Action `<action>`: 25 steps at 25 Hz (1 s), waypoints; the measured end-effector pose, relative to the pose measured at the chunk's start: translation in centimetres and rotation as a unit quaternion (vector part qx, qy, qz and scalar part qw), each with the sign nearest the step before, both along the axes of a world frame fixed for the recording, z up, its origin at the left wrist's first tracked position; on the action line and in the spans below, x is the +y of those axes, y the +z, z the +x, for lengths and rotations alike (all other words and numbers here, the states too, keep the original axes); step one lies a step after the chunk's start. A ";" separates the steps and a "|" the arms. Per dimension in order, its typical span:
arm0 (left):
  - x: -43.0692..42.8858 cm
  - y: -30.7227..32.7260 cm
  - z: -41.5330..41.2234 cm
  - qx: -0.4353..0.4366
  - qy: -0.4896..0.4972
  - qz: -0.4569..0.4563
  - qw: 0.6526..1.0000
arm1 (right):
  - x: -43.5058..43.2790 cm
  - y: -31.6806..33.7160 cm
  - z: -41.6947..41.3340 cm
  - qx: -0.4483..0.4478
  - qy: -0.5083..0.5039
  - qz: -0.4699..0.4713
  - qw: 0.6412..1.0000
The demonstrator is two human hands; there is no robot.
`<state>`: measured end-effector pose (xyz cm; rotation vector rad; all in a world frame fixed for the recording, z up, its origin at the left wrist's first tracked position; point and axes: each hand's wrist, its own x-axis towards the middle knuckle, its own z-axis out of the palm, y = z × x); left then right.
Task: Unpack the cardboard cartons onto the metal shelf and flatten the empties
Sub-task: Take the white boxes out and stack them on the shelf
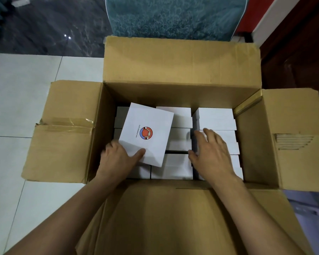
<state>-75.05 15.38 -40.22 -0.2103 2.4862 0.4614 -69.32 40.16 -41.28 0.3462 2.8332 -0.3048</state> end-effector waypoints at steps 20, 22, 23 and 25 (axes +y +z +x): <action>-0.1 0.7 -0.5 0.046 0.240 0.222 0.944 | -1.7 -0.5 -2.7 0.041 0.030 -0.170 0.984; -0.1 1.7 -0.4 0.109 0.198 0.231 0.946 | -1.7 -0.7 -2.7 0.040 0.053 -0.172 0.983; -0.1 2.3 -0.4 0.143 0.170 0.238 0.946 | -1.8 -0.9 -2.7 0.035 0.060 -0.170 0.983; -0.2 3.6 -0.4 0.208 0.124 0.250 0.937 | -1.7 -1.4 -2.9 0.021 0.062 -0.154 0.986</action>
